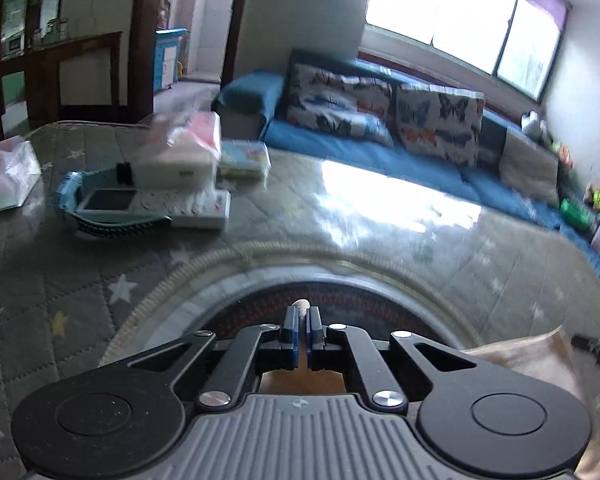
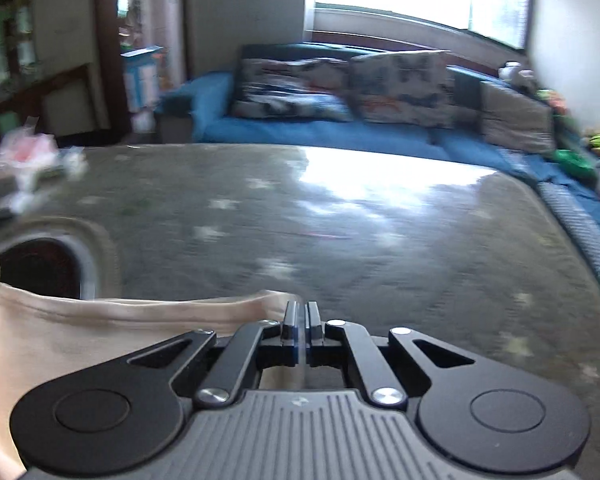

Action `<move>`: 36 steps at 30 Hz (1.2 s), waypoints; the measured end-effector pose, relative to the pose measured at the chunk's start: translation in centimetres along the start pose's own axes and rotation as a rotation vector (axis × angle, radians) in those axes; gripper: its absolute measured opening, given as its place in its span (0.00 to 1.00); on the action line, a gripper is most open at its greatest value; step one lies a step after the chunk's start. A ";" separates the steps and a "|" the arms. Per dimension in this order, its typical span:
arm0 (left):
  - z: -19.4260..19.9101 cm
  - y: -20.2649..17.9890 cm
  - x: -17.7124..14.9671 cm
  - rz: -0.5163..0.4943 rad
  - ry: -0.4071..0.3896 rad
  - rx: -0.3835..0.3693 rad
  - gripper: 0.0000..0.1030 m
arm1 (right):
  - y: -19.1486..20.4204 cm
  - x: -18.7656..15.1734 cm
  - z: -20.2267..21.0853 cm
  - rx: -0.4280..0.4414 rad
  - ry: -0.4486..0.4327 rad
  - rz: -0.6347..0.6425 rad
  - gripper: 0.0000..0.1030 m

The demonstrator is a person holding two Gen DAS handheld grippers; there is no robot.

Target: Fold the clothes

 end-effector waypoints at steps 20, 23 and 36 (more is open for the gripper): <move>18.0 9.5 -4.5 0.138 -0.210 0.019 0.03 | 6.0 -8.7 16.1 0.394 0.008 0.363 0.30; 19.1 11.3 -6.4 0.176 -0.194 0.048 0.03 | 7.7 -11.0 17.4 0.425 0.037 0.421 0.31; 18.4 14.6 -12.3 0.170 -0.015 0.139 0.06 | 9.0 -14.7 17.7 0.323 0.022 0.450 0.08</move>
Point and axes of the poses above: each gripper's, at about its wrist camera, not at the fingertips, and z roughly against the way its jaws point, y to its left, x to its top, the point moved 2 cm from there along -z, roughly the way its jaws point, and after that the axes turned 1 degree about x, right-handed, at the moved point
